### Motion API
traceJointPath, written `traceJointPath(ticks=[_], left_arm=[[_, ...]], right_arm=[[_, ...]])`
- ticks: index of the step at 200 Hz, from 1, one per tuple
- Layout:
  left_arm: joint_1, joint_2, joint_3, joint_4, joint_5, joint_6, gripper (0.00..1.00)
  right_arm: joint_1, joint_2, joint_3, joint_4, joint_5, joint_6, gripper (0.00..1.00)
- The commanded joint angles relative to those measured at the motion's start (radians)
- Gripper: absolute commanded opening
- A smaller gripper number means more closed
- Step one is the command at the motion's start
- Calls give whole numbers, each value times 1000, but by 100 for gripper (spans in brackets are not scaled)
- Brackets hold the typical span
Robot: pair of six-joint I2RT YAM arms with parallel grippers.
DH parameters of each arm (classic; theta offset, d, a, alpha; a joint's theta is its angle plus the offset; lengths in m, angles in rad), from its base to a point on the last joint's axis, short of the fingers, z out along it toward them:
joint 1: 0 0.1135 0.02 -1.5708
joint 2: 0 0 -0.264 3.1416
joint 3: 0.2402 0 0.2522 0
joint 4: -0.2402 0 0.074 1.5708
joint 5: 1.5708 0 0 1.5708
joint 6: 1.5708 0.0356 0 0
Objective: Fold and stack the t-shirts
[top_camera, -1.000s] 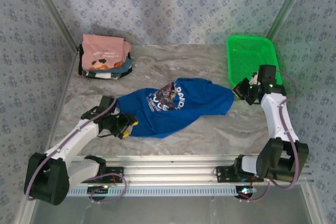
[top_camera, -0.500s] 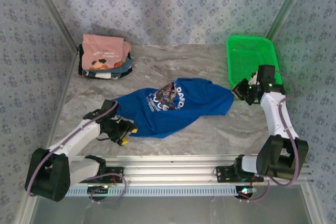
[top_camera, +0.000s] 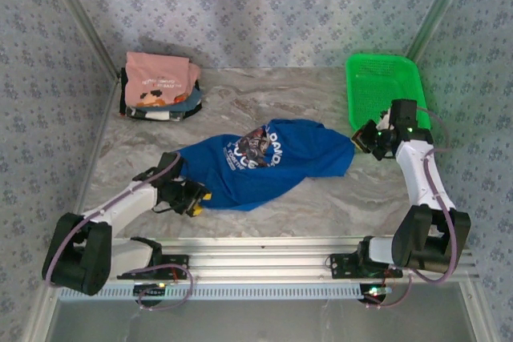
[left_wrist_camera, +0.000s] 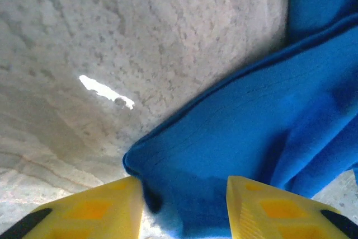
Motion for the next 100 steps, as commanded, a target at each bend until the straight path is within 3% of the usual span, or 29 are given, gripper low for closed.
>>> traceJointPath(ticks=[1,27,60,100], left_arm=[[-6,17,-5,27,15,-27,36],[-4,16,-9,-3,19,-5,24],[6,-4,3,-38,12,27,0],[48,-41,156,-171,-40,148,0]], right_arm=[[6,1,-12,10,-10,-6,0],[6,-2,-9,11,-9,-5,0],[7,-2,-1,23,-9,6,0],[10,7,51,100,-75,57,0]])
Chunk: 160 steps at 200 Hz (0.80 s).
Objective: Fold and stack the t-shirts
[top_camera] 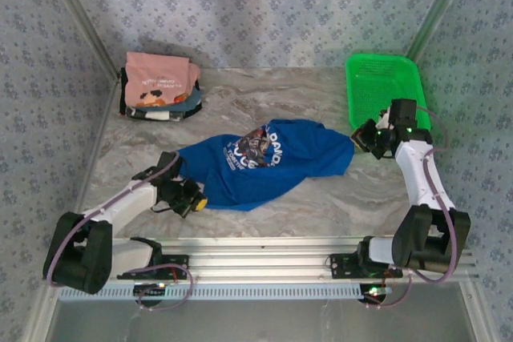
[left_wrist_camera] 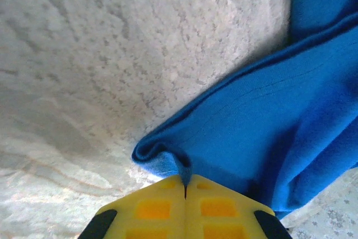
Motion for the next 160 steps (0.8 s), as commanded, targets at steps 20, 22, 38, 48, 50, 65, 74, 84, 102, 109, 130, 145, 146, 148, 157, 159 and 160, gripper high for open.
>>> traceJointPath(ticks=[20,22,38,48,50,65,74,84,102,109,130,145,146,148,157,159,160], left_arm=[[58,-58,327,-243,-127,204,0],[62,-59,349,-252,-136,215,0],[100,-41,506,-308,-164,286,0],[123,-19,591,-326,-153,319,0],[128,-14,605,-329,-153,325,0],[156,12,737,-354,-168,375,0],[180,22,813,-357,-177,399,0],[211,36,900,-357,-177,416,0],[263,76,1073,-363,-171,451,0],[275,95,1148,-367,-172,468,0],[296,164,1388,-383,-183,530,0],[297,220,1572,-405,-195,572,0],[297,223,1584,-406,-195,575,0],[297,232,1607,-407,-196,579,0],[297,264,1706,-420,-198,598,0],[297,272,1727,-422,-197,602,0],[297,275,1737,-423,-197,604,0]], right_arm=[[10,12,120,122,-124,81,0],[11,14,130,125,-127,82,0],[16,29,223,127,-140,83,0],[16,40,267,125,-147,90,0],[15,41,275,125,-149,92,0],[15,53,335,140,-162,108,0],[12,59,377,153,-172,119,0],[9,67,429,167,-181,130,0],[0,81,525,206,-203,163,0],[-5,87,560,233,-214,180,0],[-25,104,658,325,-241,274,0],[-36,116,724,392,-255,332,0],[-35,118,730,394,-255,335,0],[-36,120,743,400,-256,339,0],[-38,132,799,415,-257,356,0],[-38,135,813,416,-258,359,0],[-39,137,819,417,-259,361,0]])
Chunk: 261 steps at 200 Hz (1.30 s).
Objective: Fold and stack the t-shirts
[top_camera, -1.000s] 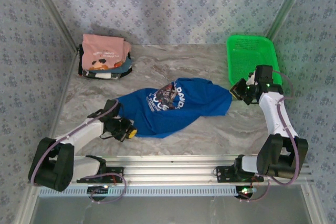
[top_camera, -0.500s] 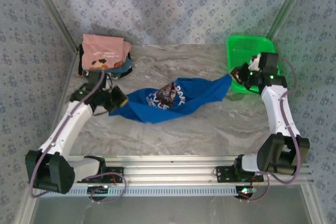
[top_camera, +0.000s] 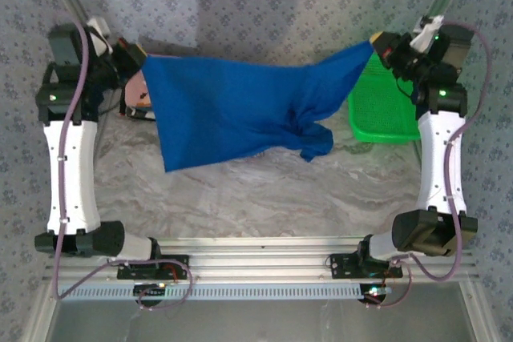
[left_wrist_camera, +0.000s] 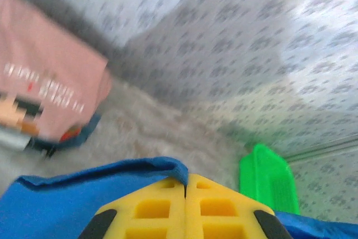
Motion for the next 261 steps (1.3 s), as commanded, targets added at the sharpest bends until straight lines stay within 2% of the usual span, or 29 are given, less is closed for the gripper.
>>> traceJointPath(ticks=[1,37,68,106,184,208,261], left_arm=[[6,48,223,-40,-16,105,0],[14,129,504,-36,-20,144,0],[40,163,652,-8,15,137,0],[52,116,655,24,9,176,0],[58,3,632,42,-27,235,0],[57,-27,620,64,-32,243,0],[57,-85,589,65,-41,263,0]], right_arm=[[-13,19,146,133,-43,103,0],[-33,64,364,175,-50,160,0],[-64,119,550,180,-67,219,0],[-94,122,625,197,-95,282,0],[-198,28,634,182,-196,357,0],[-228,19,646,223,-209,422,0],[-247,9,719,237,-254,503,0]])
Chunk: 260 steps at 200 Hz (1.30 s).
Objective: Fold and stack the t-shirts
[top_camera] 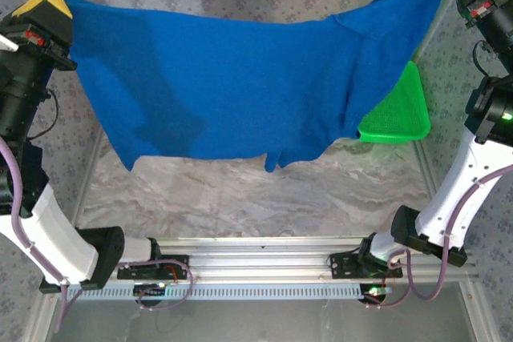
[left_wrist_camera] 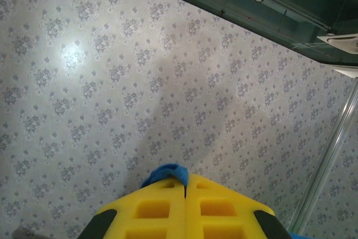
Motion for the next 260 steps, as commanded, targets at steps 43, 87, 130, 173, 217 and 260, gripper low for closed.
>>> traceJointPath(ticks=[43,87,130,173,217,260], left_arm=[[8,-95,-70,57,-38,53,0],[8,-157,-288,64,-59,50,0],[8,-235,-664,152,-107,60,0],[10,-254,-1086,311,-173,67,0],[25,-103,-1319,424,-220,107,0],[40,159,-1302,472,-243,152,0]], right_arm=[[-16,-56,30,33,-61,68,0],[-1,-85,-97,19,-45,5,0],[129,-79,-276,-113,-25,-152,0],[289,6,-495,-252,71,-383,0],[360,235,-592,-354,188,-591,0],[402,602,-411,-441,279,-695,0]])
